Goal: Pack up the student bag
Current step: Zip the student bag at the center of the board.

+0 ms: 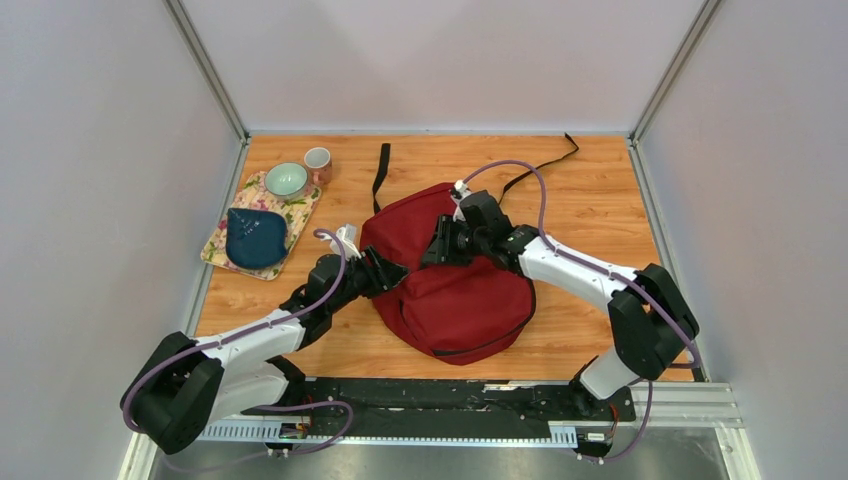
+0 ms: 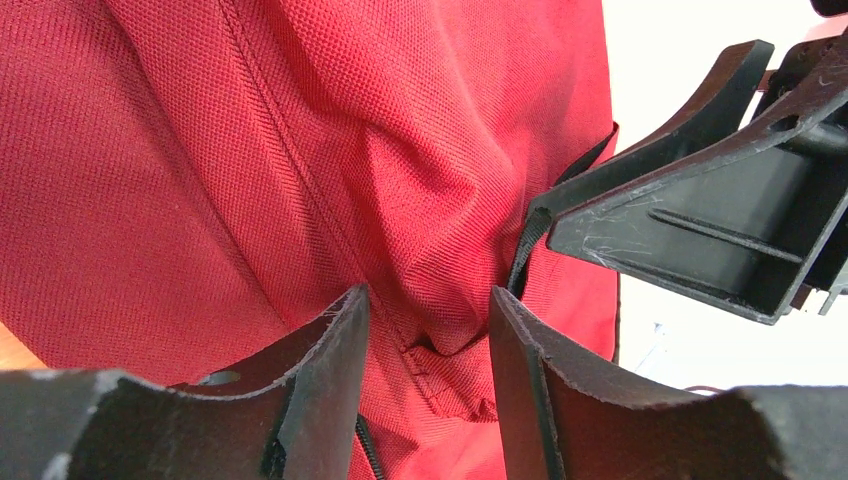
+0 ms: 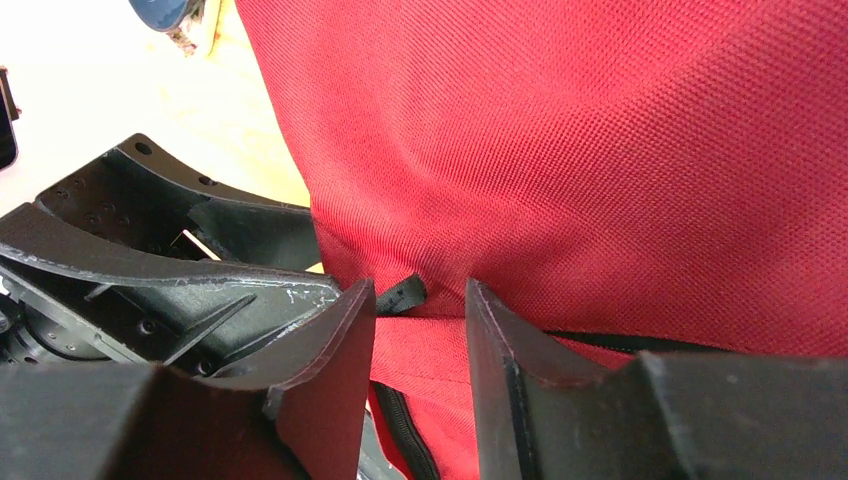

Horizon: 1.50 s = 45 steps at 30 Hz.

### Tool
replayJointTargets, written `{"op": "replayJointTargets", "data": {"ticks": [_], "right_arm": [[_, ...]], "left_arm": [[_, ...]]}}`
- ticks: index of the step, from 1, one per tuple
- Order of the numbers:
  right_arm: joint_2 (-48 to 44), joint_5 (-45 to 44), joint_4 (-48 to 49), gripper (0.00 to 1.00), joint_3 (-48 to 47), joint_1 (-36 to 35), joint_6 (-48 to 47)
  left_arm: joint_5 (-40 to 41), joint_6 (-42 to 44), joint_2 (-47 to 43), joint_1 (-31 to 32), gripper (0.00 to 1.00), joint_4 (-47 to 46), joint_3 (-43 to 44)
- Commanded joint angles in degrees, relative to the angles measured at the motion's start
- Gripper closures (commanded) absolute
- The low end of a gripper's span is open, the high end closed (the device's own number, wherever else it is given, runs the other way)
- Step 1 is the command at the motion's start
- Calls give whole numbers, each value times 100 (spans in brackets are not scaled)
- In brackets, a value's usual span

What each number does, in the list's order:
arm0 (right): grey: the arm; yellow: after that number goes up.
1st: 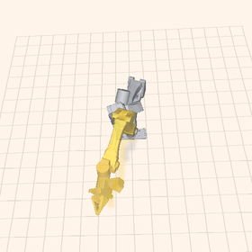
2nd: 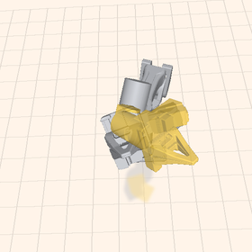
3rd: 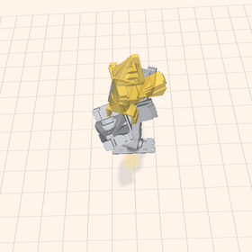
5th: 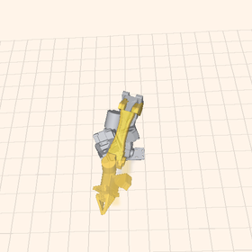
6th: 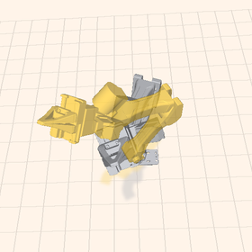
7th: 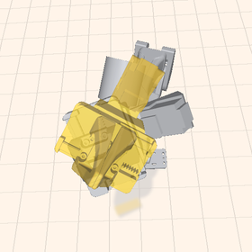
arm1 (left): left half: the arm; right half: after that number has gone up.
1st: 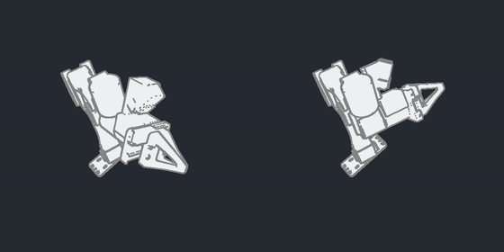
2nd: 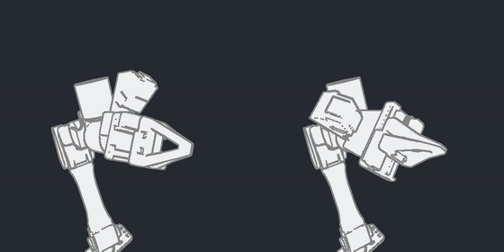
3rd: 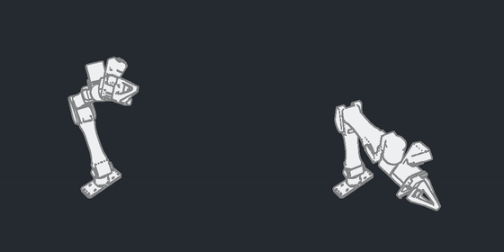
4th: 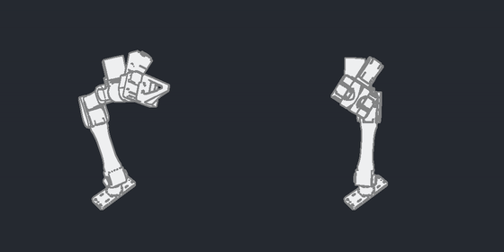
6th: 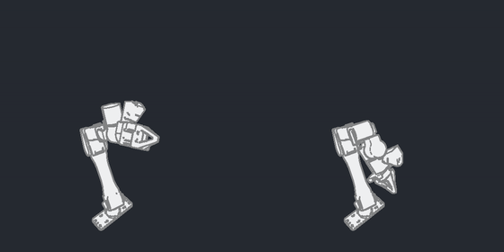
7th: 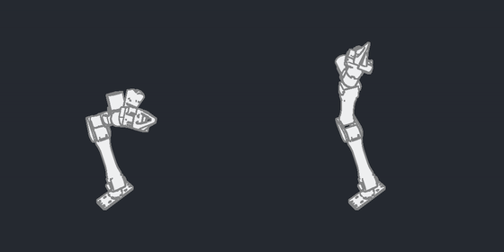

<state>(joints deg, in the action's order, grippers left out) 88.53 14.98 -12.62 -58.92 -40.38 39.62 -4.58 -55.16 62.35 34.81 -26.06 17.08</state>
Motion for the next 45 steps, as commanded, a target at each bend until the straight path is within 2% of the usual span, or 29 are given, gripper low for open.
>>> {"op": "replayJointTargets", "data": {"ticks": [1,25,32,35,36,37,45], "right_arm": [[94,83,357,60,-270,-31,108],[235,242,665,71,-138,-110,380],[287,251,682,80,-164,-119,389],[296,207,682,87,-164,-119,398],[288,198,673,97,-164,-119,389],[279,172,673,100,-155,-119,389],[15,14,752,100,12,-128,433]], "left_arm": [[-113,-65,-47,-27,45,-285,-3],[-122,-127,-91,-79,48,-338,-73],[-140,-153,-82,-97,48,-364,-56],[-131,-171,-82,-97,48,-382,-65],[-131,-180,-82,-97,48,-382,-65],[-140,-180,-74,-97,48,-382,-65],[-122,-294,5,-106,48,-557,-91]]}}
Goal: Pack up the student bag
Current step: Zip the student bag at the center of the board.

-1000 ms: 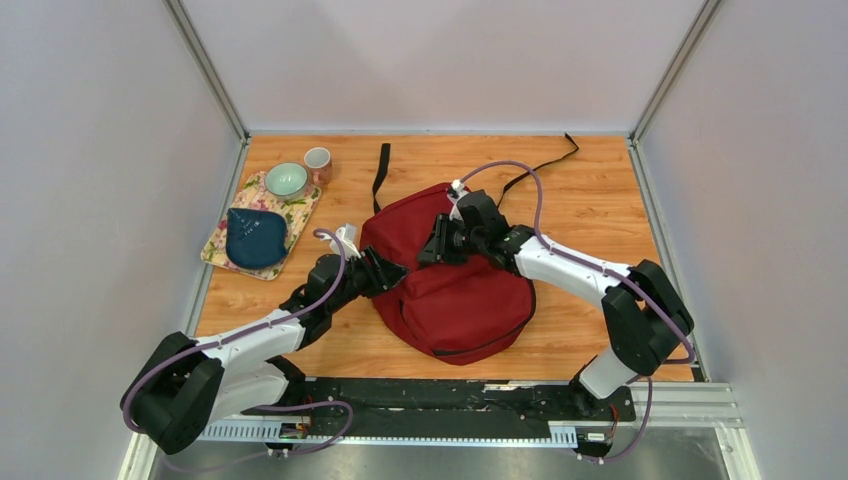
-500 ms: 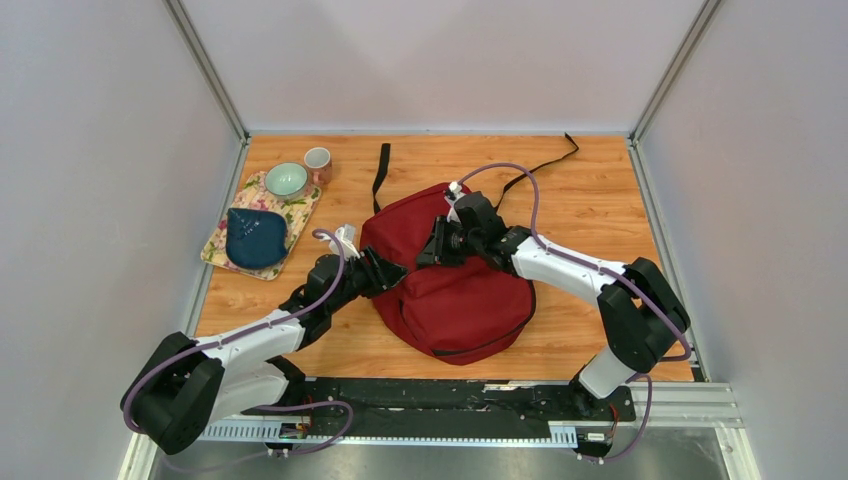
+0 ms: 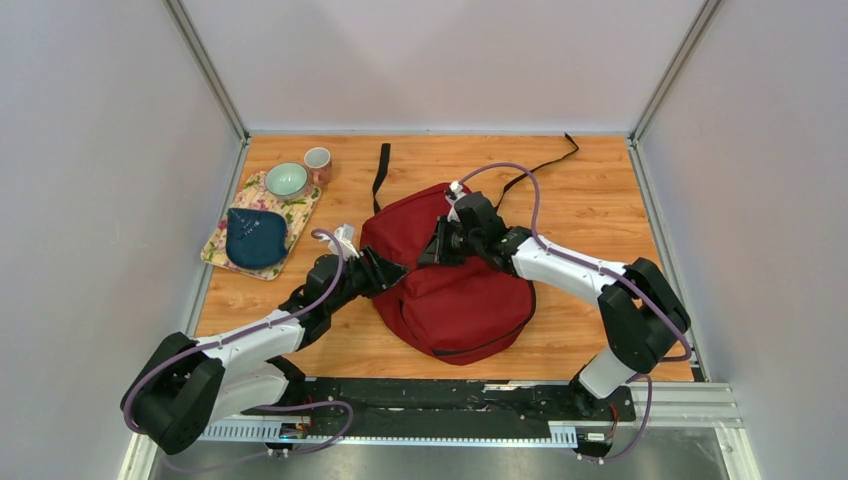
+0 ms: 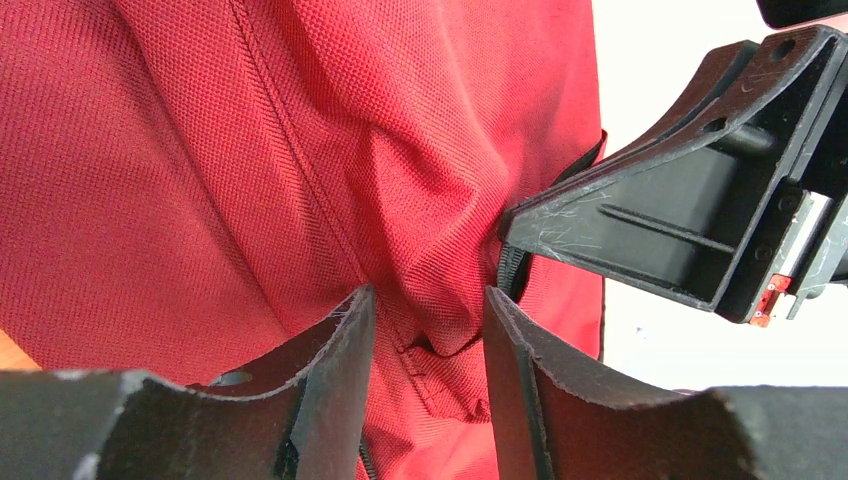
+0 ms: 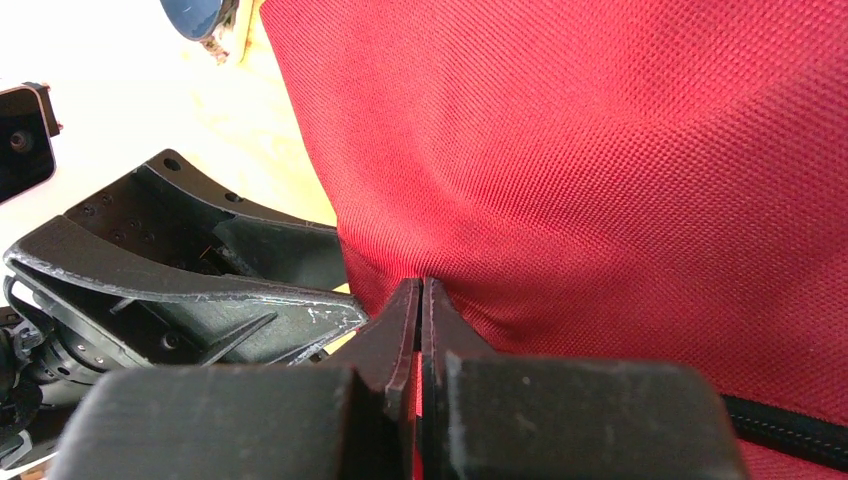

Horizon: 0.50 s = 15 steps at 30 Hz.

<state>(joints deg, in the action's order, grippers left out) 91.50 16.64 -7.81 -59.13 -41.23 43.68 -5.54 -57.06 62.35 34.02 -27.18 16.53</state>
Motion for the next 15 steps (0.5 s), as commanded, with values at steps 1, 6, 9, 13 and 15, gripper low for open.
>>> {"op": "replayJointTargets", "data": {"ticks": [1,6,9,13,15], "right_arm": [[-343,-161,272,100,60,-43,44],[-423,-109,280,100,112,-60,44],[-449,-100,280,100,165,-113,53],[-449,-100,298,100,218,-122,62],[-476,-100,289,100,227,-139,62]], "left_arm": [[-43,-113,14,-27,49,-464,-36],[-52,-209,172,-27,56,-718,-28],[-123,-253,278,-36,65,-859,-10],[-184,-271,401,-36,81,-903,25],[-202,-262,427,-36,89,-903,34]]}}
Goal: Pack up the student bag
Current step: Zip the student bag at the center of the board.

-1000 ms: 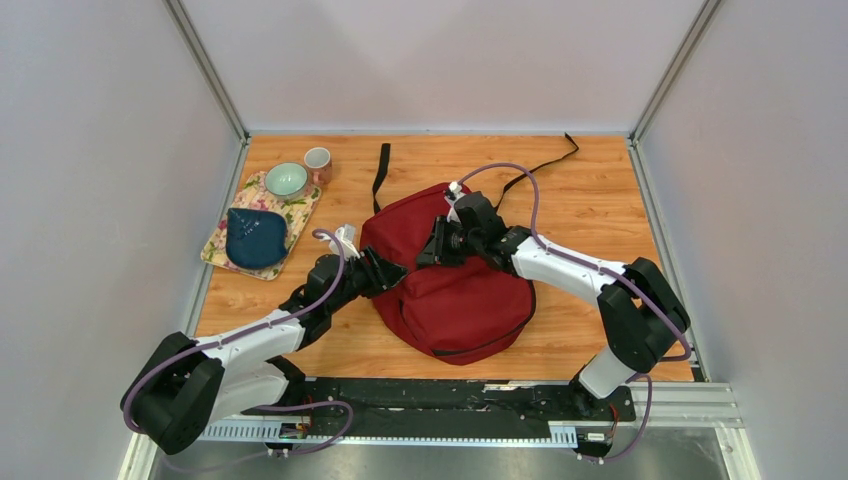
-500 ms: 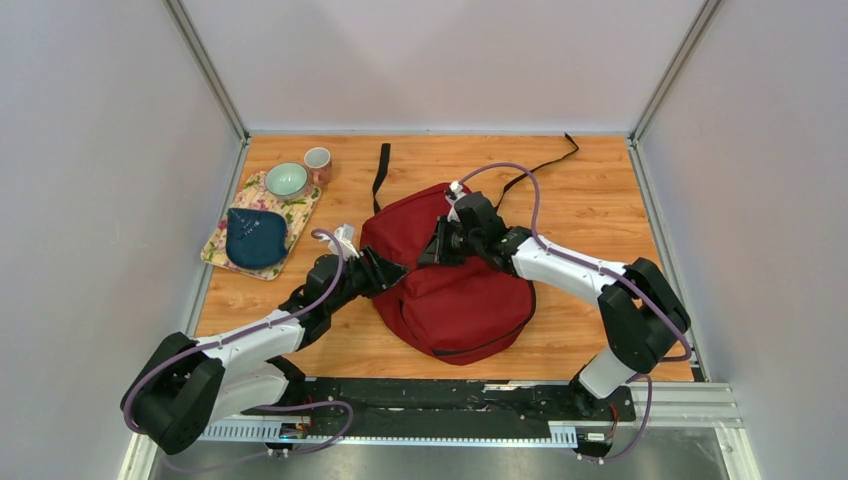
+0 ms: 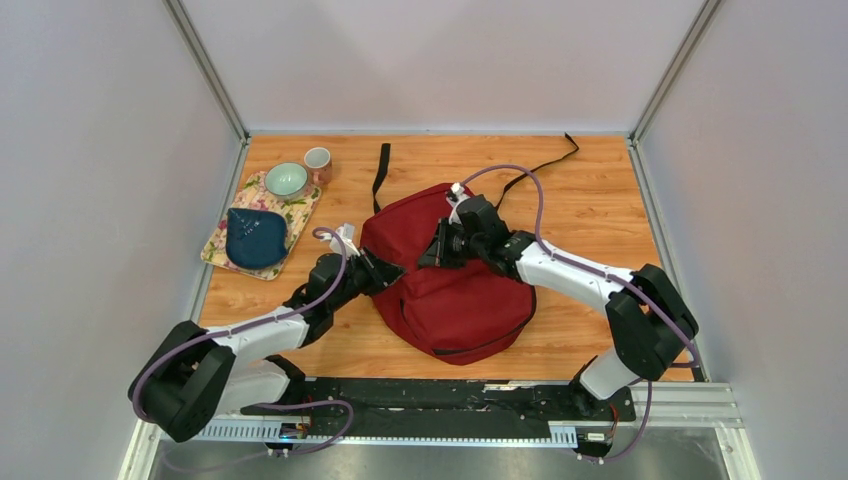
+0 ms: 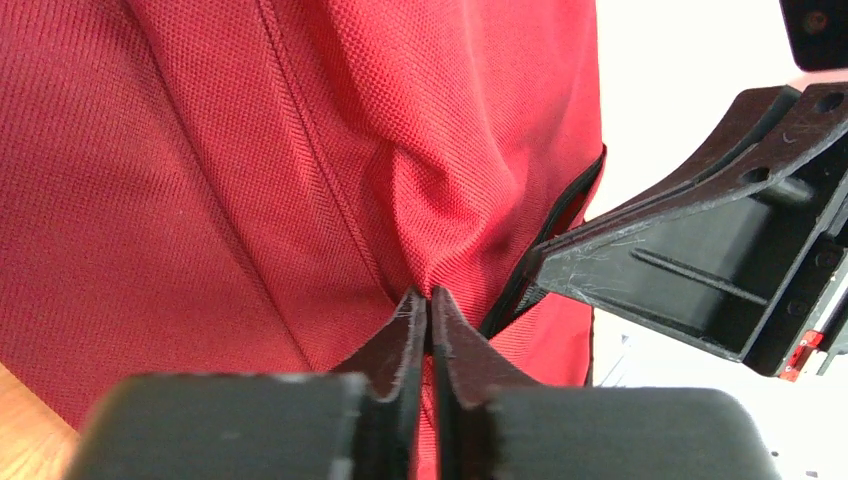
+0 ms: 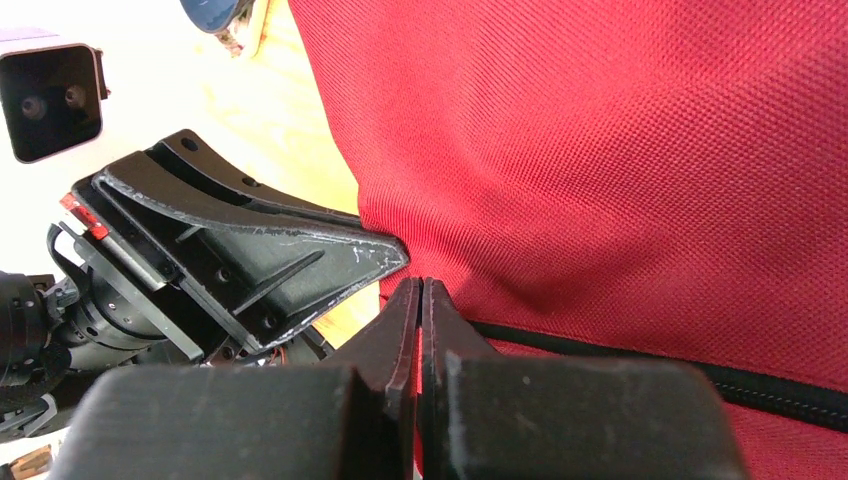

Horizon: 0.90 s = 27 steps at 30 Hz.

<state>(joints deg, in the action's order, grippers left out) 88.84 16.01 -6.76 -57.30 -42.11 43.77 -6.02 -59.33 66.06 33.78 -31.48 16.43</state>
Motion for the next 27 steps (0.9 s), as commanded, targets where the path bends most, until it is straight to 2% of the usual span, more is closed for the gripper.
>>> {"op": "replayJointTargets", "data": {"ticks": [1,12,17,24,25,27], "right_arm": [[-209,-45,176,100,43,-43,53],[-464,-643,-237,100,-106,1,-176],[-560,-740,-255,100,-62,167,-176],[-534,-564,-194,100,-45,185,-150],[-534,-503,-159,100,-19,185,-106],[-534,-459,-80,100,8,185,-70]], "left_arm": [[-154,-26,47,-12,99,-464,45],[75,641,-629,-170,100,652,-60],[-232,809,-1007,-485,100,985,-210],[-821,844,-1052,-785,100,1066,-201],[-970,827,-1043,-785,85,1039,-158],[-1163,713,-1017,-785,61,882,-131]]}}
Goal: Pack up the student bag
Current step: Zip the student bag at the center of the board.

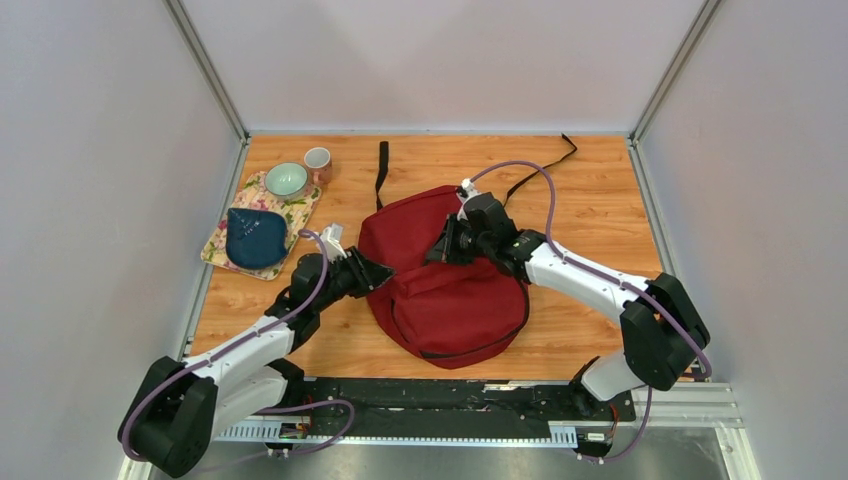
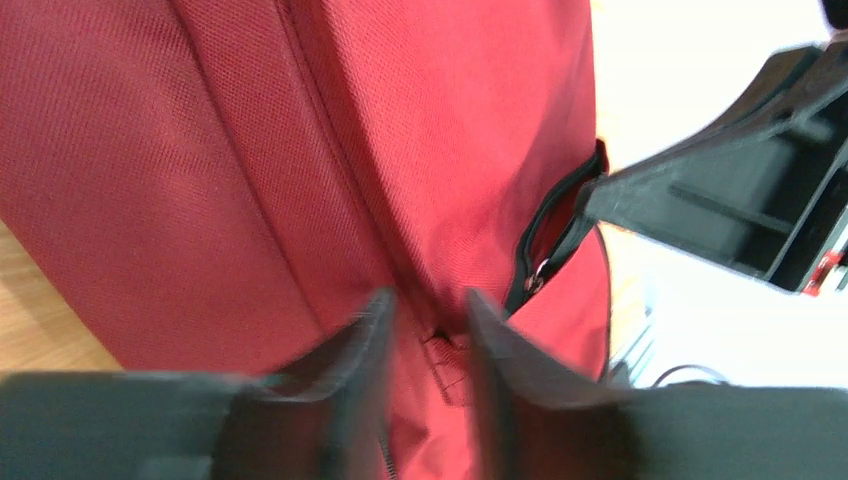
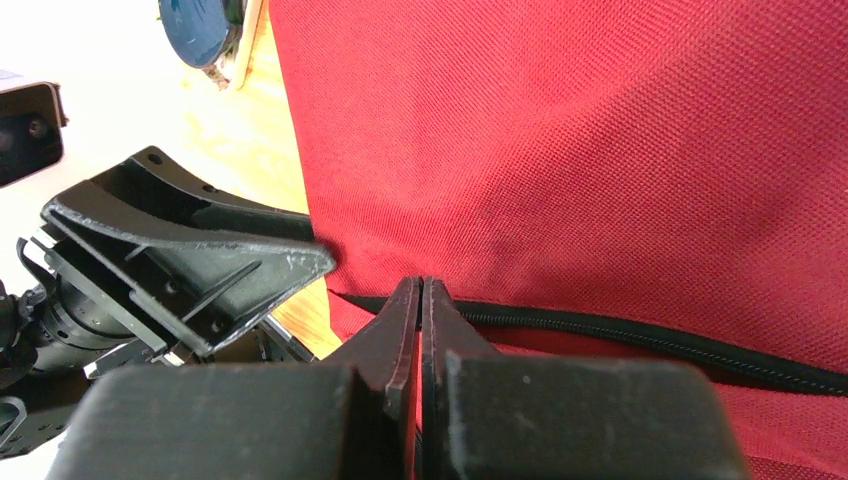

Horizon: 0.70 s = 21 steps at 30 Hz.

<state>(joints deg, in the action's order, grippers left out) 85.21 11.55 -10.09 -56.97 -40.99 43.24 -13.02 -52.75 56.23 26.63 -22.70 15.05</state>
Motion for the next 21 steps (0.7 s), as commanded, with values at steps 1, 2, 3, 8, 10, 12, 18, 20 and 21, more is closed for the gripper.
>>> {"op": "replayJointTargets", "data": {"ticks": [1,2,3,8,10,12,18,20,21], "right_arm": [[-163,5,262,100,1,74,0],[-171,22,270,100,2,83,0],[-163,23,279,100,10,74,0],[-119,93,297,100,-16,65,-9],[-92,119,306,100,-16,74,0],[-84,128,323,100,-7,65,0],[-83,137,332,100,2,74,9],[-83,146,332,100,2,65,9],[-101,146,332,100,2,65,17]], "left_arm": [[-604,-15,-42,-70,44,-67,7],[-658,-103,-68,-70,38,-242,-19],[-728,-286,-85,-70,33,-357,-37],[-1106,-806,-147,-62,27,-1016,-169],[-1142,-921,-165,-27,27,-1114,-204],[-1124,-912,-182,61,26,-1114,-204],[-992,-781,-7,377,25,-1105,-213],[-896,-693,20,421,25,-904,-187],[-826,-545,11,448,25,-781,-160]]}}
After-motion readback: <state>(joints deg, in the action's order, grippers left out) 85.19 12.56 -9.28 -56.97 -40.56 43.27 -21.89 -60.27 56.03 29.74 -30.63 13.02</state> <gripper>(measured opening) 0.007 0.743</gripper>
